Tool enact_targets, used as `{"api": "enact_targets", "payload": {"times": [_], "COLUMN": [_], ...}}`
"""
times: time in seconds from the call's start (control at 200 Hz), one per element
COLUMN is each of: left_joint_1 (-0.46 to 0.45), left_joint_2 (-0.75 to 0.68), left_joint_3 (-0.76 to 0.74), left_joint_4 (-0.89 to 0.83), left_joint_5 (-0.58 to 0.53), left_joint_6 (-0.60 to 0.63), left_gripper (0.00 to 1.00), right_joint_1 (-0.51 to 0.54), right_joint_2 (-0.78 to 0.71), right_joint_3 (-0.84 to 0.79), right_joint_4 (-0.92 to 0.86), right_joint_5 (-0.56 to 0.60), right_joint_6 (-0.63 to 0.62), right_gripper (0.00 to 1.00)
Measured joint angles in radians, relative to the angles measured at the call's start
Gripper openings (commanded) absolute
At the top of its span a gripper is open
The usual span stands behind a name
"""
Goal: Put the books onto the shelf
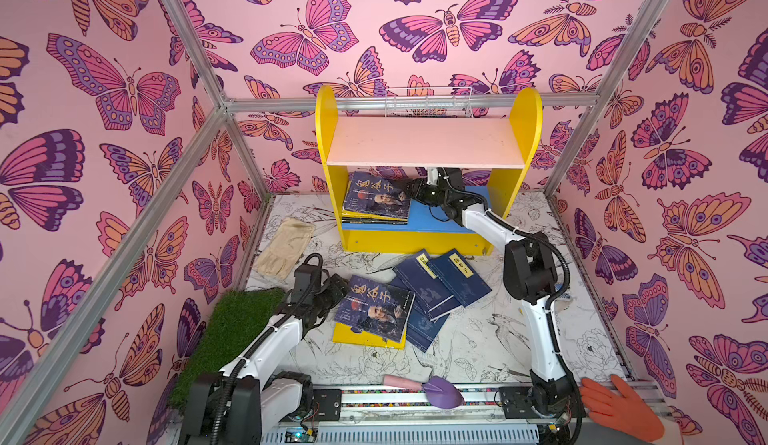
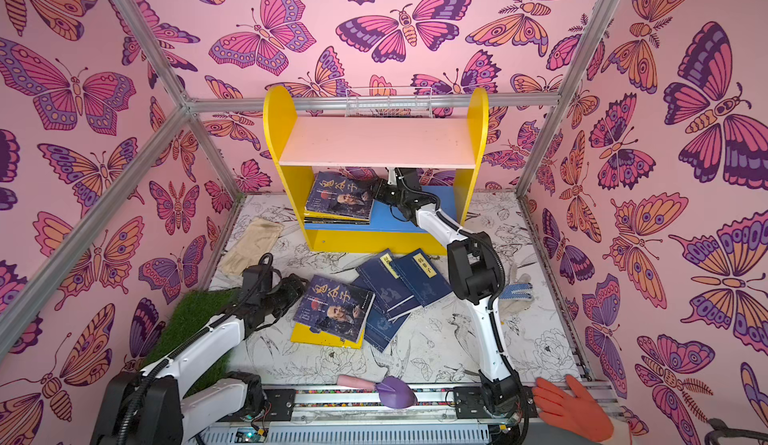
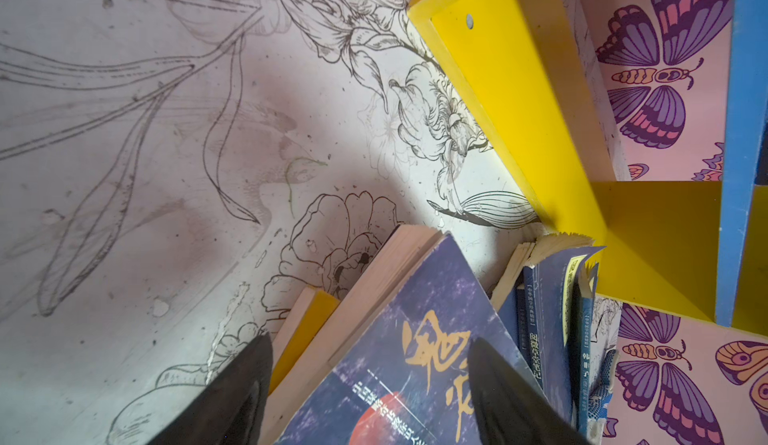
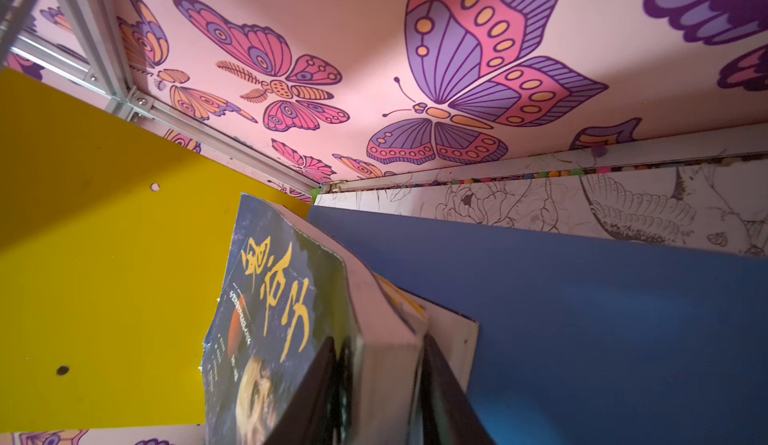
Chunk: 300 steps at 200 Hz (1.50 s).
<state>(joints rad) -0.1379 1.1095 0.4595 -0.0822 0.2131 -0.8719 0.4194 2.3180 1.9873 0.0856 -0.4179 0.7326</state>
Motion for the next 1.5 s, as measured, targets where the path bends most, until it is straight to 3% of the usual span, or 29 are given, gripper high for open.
{"api": "enact_targets", "payload": {"times": [0.23, 0.351, 0.706, 0.852, 1.222, 1.503], "left_joint_1": [0.0, -0.001, -0.021, -0.027, -0.04, -0.051], "left_joint_2": [0.0, 0.007, 0.02, 0.02, 0.017, 0.018], "left_joint_3": [0.002, 0.002, 0.029, 0.029, 0.029, 0.029], "left_joint_4": [0.0, 0.001, 0.004, 0.003, 0.003, 0.004], "left_joint_5": [0.0, 0.001, 0.0, 0.0, -0.003, -0.004], "left_joint_6": [0.0, 0.0, 0.0, 0.0, 0.0, -0.001], "left_gripper": [0.76, 0.76, 0.76, 0.76, 0.77, 0.77], "right_joint_1": [-0.004, -0.004, 0.006, 0.024, 0.033, 0.048], "right_joint_2": [0.001, 0.002, 0.0, -0.076, -0.333, -0.353], "right_joint_3": [0.025, 0.048, 0.059, -0.07, -0.399, -0.436], "right_joint_4": [-0.023, -0.068, -0.169, -0.148, -0.059, -0.132], "right_joint_5": [-0.045, -0.062, -0.05, -0.017, -0.018, -0.047], "right_joint_6": [-0.037, -0.076, -0.191, -0.212, -0.222, -0.329], "right_gripper": [0.26, 0.29, 0.66, 0.75, 0.72, 0.64]}}
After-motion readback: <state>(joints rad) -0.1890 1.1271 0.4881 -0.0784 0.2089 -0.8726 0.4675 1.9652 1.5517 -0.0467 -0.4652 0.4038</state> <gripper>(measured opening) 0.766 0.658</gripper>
